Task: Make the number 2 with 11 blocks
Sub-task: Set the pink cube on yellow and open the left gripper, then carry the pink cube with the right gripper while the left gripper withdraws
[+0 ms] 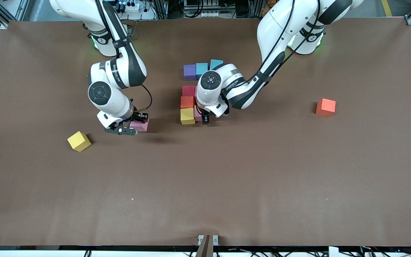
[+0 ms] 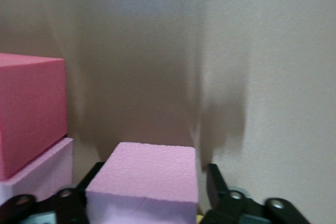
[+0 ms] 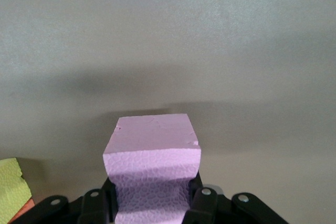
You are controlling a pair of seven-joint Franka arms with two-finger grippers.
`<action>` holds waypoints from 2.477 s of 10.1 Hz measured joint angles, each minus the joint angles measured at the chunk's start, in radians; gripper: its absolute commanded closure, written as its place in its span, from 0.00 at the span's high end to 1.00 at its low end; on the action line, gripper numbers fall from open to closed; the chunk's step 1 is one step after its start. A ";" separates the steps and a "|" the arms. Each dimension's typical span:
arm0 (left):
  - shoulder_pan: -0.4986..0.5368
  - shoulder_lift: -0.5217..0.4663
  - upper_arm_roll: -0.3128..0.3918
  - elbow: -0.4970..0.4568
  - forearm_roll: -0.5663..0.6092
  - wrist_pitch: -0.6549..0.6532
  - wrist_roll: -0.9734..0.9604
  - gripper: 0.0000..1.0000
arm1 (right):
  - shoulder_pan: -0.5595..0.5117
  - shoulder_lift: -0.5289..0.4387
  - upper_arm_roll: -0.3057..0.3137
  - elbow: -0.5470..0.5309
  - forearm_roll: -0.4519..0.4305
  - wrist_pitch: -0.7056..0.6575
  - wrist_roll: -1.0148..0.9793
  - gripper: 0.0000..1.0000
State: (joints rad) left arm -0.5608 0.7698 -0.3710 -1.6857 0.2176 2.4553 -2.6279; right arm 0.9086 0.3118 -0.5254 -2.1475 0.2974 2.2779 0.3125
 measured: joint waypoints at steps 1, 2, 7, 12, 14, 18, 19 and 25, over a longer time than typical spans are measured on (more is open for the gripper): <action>0.002 -0.001 0.001 0.009 0.000 0.000 0.001 1.00 | -0.001 0.000 -0.001 0.001 0.000 0.000 0.000 0.10; 0.003 -0.005 0.001 0.016 0.000 -0.006 0.002 1.00 | -0.001 0.000 -0.003 0.004 0.000 0.000 0.000 0.10; 0.003 -0.035 -0.001 0.026 0.000 -0.045 0.008 1.00 | 0.004 0.000 0.003 0.071 0.000 -0.058 0.098 0.10; 0.024 -0.063 -0.006 0.034 0.001 -0.065 0.022 1.00 | 0.007 0.000 0.023 0.095 0.032 -0.074 0.172 0.10; 0.030 -0.099 -0.010 0.034 0.001 -0.085 0.032 1.00 | 0.007 -0.009 0.025 0.101 0.041 -0.106 0.182 0.10; 0.057 -0.148 -0.031 0.035 -0.001 -0.132 0.073 1.00 | 0.007 -0.040 0.024 0.102 0.042 -0.142 0.236 0.10; 0.080 -0.166 -0.043 0.036 -0.003 -0.154 0.116 1.00 | 0.007 -0.040 0.024 0.102 0.042 -0.143 0.254 0.10; 0.185 -0.336 -0.054 0.035 -0.003 -0.346 0.523 1.00 | 0.039 -0.038 0.034 0.171 0.053 -0.142 0.514 0.06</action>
State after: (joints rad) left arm -0.3762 0.4335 -0.4248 -1.6504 0.2143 2.1093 -2.1045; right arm 0.9480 0.2734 -0.4912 -1.9769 0.3505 2.1356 0.8265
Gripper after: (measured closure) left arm 0.000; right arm 0.471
